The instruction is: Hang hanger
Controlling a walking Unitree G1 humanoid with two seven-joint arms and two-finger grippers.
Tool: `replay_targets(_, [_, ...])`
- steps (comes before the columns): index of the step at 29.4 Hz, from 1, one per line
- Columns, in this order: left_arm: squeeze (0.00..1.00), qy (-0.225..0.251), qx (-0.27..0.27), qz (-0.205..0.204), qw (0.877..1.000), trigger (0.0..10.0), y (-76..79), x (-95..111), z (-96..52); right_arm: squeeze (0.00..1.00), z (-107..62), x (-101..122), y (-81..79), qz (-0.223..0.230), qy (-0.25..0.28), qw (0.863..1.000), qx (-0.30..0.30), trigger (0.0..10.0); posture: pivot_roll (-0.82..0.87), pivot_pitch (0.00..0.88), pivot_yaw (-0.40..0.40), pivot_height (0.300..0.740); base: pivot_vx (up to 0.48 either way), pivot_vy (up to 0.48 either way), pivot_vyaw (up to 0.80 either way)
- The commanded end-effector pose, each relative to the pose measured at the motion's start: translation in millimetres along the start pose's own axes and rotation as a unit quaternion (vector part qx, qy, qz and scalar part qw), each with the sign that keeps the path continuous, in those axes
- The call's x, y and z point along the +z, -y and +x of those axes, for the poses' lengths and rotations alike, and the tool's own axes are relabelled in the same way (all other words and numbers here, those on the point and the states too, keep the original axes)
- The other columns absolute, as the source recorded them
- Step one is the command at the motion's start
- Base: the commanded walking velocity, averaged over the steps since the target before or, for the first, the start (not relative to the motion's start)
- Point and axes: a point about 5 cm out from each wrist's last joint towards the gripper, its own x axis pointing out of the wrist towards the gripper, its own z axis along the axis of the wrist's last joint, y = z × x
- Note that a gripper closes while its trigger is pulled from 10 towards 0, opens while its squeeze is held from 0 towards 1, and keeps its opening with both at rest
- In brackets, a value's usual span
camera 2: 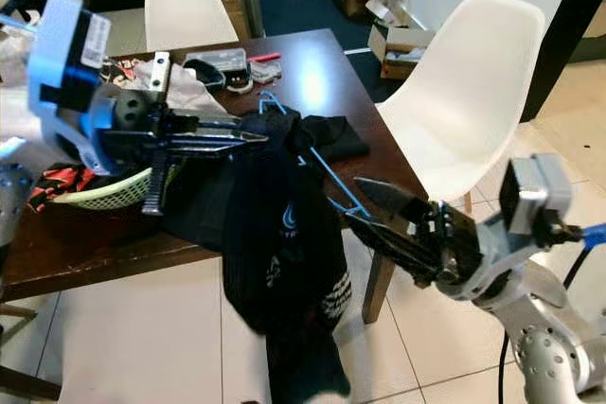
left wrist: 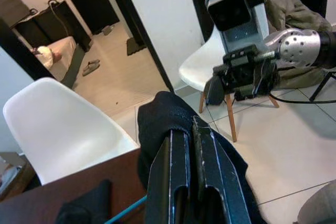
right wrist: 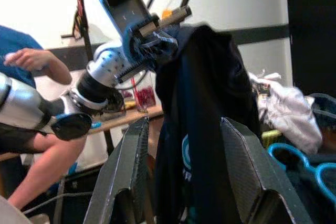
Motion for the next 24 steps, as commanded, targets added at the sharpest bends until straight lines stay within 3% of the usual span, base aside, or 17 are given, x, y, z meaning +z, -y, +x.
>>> replay_targets(1, [0.00, 0.011, -0.007, 0.003, 1.000, 10.0, 4.6, 2, 1.4, 0.00, 1.4, -5, -0.6, -0.001, -0.016, 1.000, 0.001, 10.0, 0.04, 0.123, 0.062, 0.740, -0.401, 0.000, 0.00])
replay_targets(9, [0.00, 0.017, -0.003, 0.000, 1.000, 10.0, 5.3, -1, 3.4, 0.00, 3.8, -15, 3.7, -0.021, -0.067, 0.997, -0.017, 10.0, 0.04, 0.126, 0.061, 0.740, -0.429, 0.000, 0.00])
replay_targets(17, [0.00, 0.033, -0.019, -0.006, 0.999, 10.0, 7.4, -1, 3.2, 0.00, 6.4, -21, 14.0, -0.051, -0.090, 0.993, -0.062, 10.0, 0.04, 0.127, 0.062, 0.740, 0.000, 0.000, 0.00])
replay_targets(22, [0.00, 0.037, -0.034, -0.006, 0.999, 10.0, 6.4, 0, -4.9, 0.00, 4.3, -16, 15.5, -0.053, -0.077, 0.993, -0.069, 10.0, 0.03, 0.128, 0.063, 0.740, 0.000, 0.000, 0.00])
replay_targets(24, [0.00, 0.046, -0.038, -0.004, 0.998, 10.0, 0.3, 6, -17.4, 0.00, 3.0, -12, 10.7, -0.047, -0.065, 0.995, -0.053, 10.0, 0.03, 0.128, 0.063, 0.740, 0.000, 0.000, 0.00])
